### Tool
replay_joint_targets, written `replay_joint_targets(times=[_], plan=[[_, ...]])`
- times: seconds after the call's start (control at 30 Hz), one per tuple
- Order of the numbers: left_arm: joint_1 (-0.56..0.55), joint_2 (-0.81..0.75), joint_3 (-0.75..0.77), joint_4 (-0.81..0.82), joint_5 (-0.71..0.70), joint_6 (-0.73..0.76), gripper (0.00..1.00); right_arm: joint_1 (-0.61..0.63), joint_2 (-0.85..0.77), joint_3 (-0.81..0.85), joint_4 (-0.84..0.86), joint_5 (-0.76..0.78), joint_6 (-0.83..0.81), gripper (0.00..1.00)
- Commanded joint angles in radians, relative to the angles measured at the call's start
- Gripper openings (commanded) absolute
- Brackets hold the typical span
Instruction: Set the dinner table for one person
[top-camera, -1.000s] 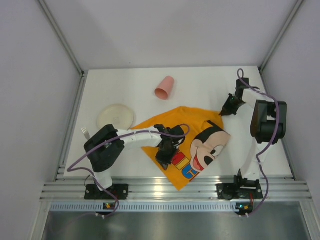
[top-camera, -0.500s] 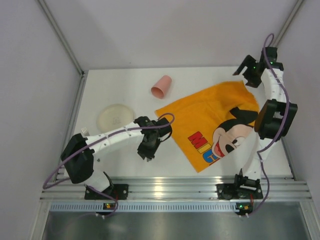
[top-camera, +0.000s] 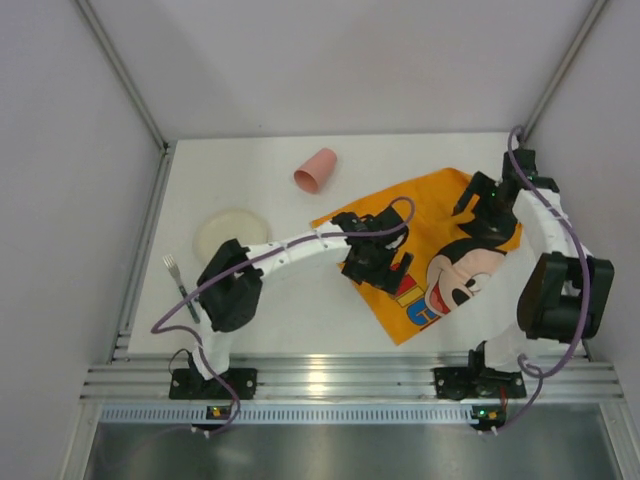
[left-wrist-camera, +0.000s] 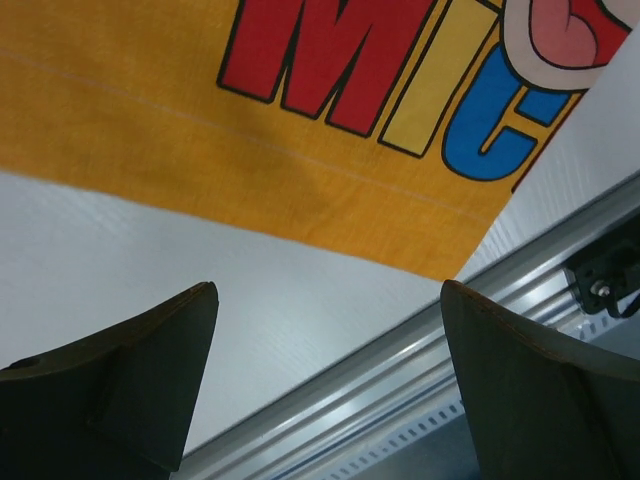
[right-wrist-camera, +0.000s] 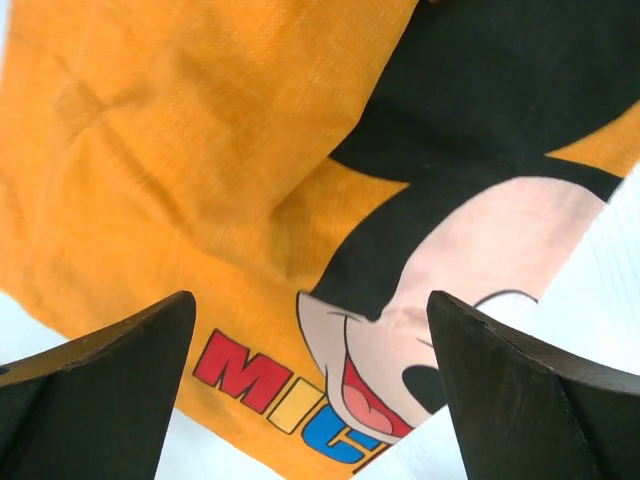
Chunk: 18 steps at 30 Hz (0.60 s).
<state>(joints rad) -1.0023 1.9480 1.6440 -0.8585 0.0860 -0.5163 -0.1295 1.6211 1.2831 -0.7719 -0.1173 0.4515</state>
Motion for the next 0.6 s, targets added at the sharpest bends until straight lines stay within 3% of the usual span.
replay_joint_targets(times=[0.0, 0.3, 0.43, 0.47, 0.53, 0.57], plan=[[-0.039, 0.139, 0.071, -0.022, 0.018, 0.032, 0.98, -0.004, -0.142, -0.054, 0.03, 0.033, 0.024, 1.0], [-0.062, 0.27, 0.079, -0.005, -0.034, 0.053, 0.93, -0.016, -0.262, -0.073, -0.067, 0.057, 0.0, 1.0], [-0.067, 0.299, 0.054, 0.024, -0.028, 0.071, 0.67, -0.033, -0.283, -0.088, -0.089, 0.076, -0.016, 1.0], [-0.068, 0.305, 0.037, 0.03, -0.022, 0.071, 0.5, -0.035, -0.29, -0.096, -0.089, 0.076, -0.017, 1.0], [-0.068, 0.324, 0.022, 0.058, -0.006, 0.07, 0.35, -0.035, -0.291, -0.1, -0.09, 0.071, -0.017, 1.0], [-0.067, 0.328, 0.007, 0.067, -0.003, 0.07, 0.16, -0.036, -0.288, -0.105, -0.09, 0.07, -0.014, 1.0]])
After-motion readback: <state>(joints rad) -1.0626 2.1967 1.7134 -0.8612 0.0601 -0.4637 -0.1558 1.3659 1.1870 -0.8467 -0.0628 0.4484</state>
